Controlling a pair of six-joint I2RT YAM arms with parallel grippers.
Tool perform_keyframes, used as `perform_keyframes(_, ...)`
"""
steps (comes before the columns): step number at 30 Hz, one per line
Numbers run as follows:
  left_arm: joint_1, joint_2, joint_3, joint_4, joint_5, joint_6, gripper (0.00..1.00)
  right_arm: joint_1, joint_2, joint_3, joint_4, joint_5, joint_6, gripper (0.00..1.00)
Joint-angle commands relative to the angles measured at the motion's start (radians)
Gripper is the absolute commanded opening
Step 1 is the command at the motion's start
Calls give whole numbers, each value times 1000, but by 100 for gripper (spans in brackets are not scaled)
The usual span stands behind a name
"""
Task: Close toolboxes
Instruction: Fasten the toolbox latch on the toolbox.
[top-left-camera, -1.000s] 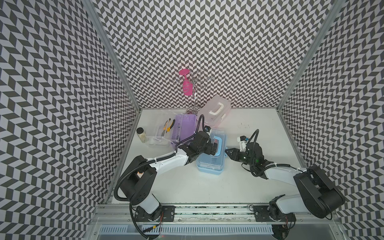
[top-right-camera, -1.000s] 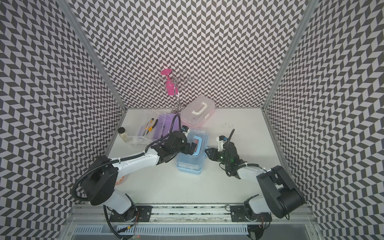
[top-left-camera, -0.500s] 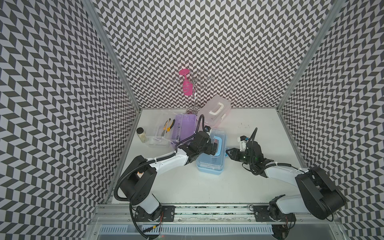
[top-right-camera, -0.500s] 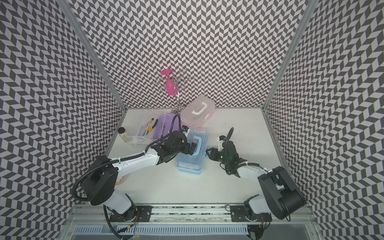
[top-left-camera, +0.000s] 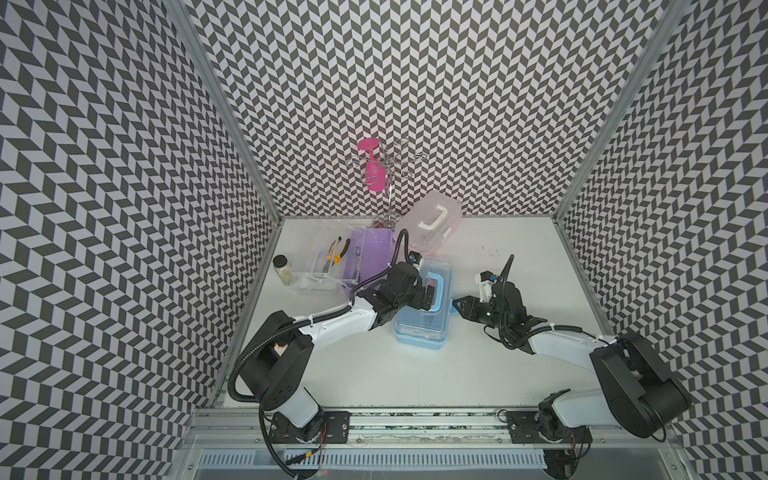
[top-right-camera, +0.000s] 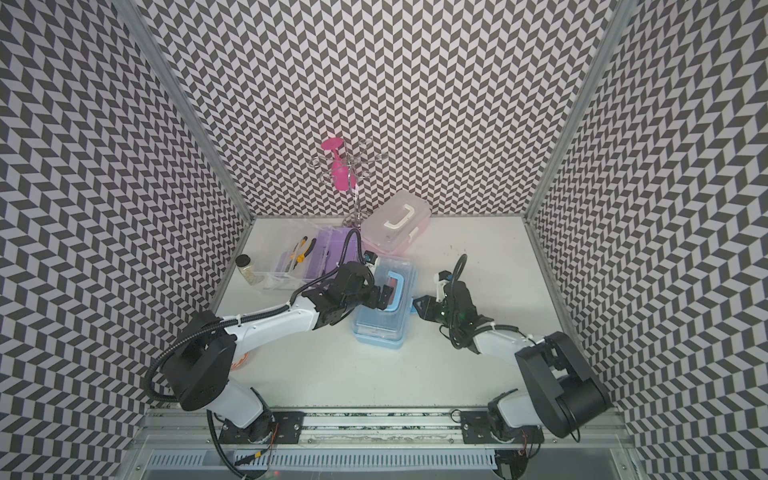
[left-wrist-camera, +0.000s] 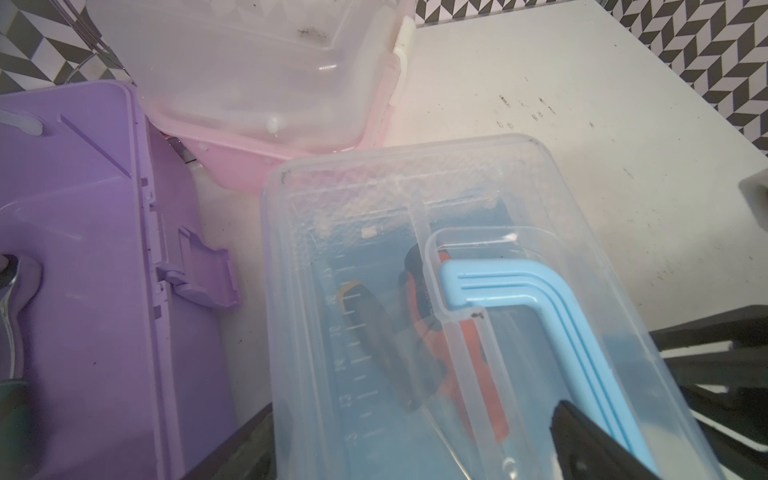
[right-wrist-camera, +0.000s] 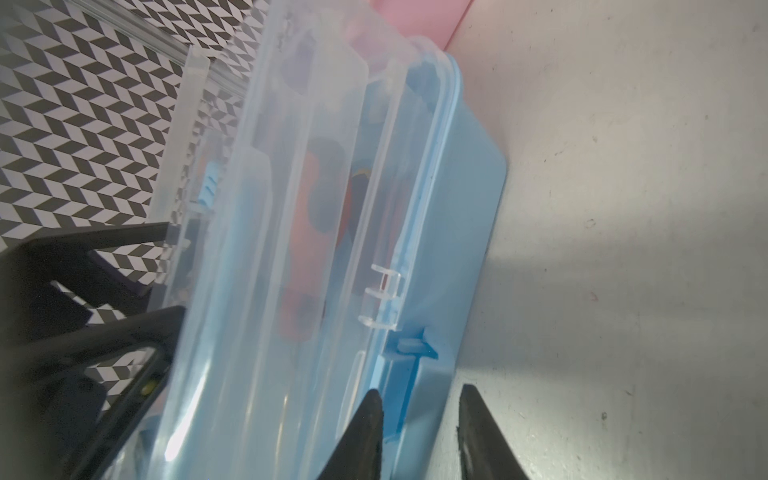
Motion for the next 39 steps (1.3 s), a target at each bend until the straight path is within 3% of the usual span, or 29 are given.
perform_keyframes(1, 2, -1, -13, -18, 9, 3, 99, 2, 15, 23, 11, 13, 2, 30)
perform_keyframes(4, 2, 2, -14, -16, 11, 4, 99, 2, 9, 14, 8, 20, 2, 28)
perform_keyframes(7, 3, 3, -12, -17, 12, 2, 99, 1, -14, -1, 25, 12, 6, 19)
perform_keyframes(12, 3, 0, -17, -18, 8, 3, 99, 1, -68, -2, 12, 17, 10, 17)
perform_keyframes(20, 3, 2, -17, -17, 9, 0, 99, 1, -134, 12, -19, 3, -3, 18)
perform_keyframes(26, 3, 2, -12, -17, 12, 2, 99, 1, -143, 19, -7, -37, 1, 28)
perform_keyframes(39, 3, 5, -8, -18, 15, 7, 99, -2, -143, 19, 56, -101, 53, 28)
